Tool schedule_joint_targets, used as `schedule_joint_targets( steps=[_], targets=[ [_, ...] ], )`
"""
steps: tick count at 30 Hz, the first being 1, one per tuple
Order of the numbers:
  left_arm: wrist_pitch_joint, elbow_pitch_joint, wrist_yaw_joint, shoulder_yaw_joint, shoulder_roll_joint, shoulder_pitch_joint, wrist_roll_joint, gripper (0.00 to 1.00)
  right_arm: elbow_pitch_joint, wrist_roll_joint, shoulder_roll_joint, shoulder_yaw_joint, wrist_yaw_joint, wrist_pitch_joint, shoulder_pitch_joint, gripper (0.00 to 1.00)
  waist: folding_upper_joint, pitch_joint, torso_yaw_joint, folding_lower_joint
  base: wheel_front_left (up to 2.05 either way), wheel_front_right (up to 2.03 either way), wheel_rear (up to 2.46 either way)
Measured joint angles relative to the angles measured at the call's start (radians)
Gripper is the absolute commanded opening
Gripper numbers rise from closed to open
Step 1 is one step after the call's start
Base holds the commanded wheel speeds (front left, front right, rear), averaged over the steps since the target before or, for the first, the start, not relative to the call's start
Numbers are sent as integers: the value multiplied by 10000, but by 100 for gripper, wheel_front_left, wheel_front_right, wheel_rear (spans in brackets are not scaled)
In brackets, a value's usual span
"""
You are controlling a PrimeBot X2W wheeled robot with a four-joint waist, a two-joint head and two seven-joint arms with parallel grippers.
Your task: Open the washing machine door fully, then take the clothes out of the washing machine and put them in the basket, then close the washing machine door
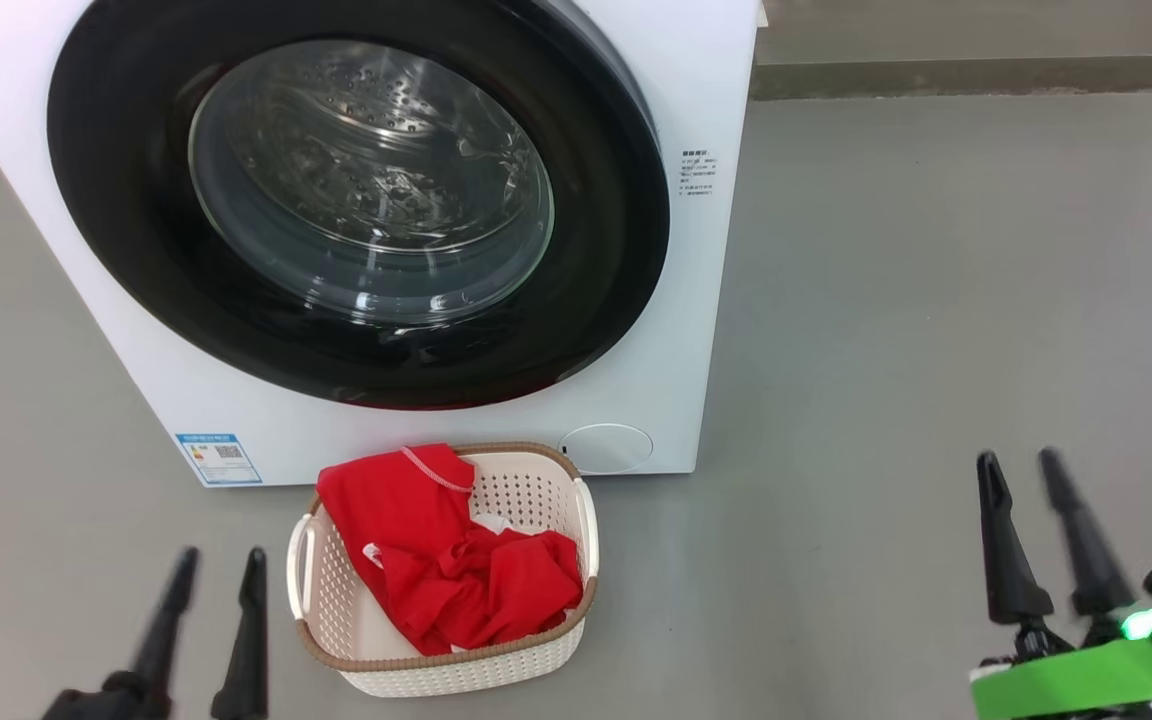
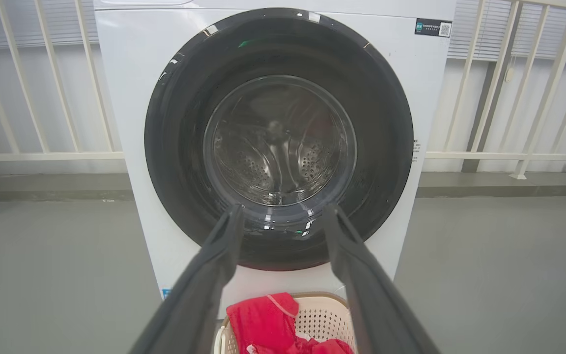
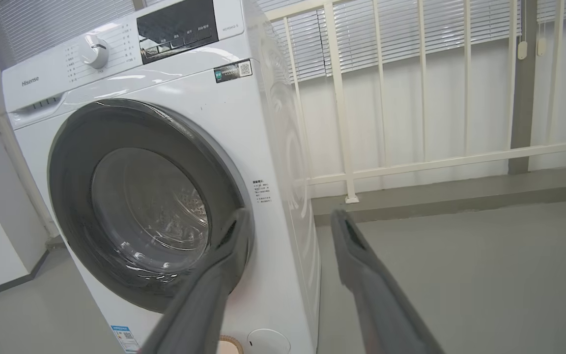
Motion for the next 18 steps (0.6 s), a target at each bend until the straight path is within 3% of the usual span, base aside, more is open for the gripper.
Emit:
schedule_joint_targets(
  steps=[7,18],
  targets=[
    [138,788,8,-130,-295,362,-151,0,867,54,224,104,0,50,474,0,0,3,-4,0,0,0,0],
    [408,886,10,-125,-293,344,-1369,0,957,1172,222,96,0,362,445,0,-1,40,-23,2,0,0,0]
  ],
)
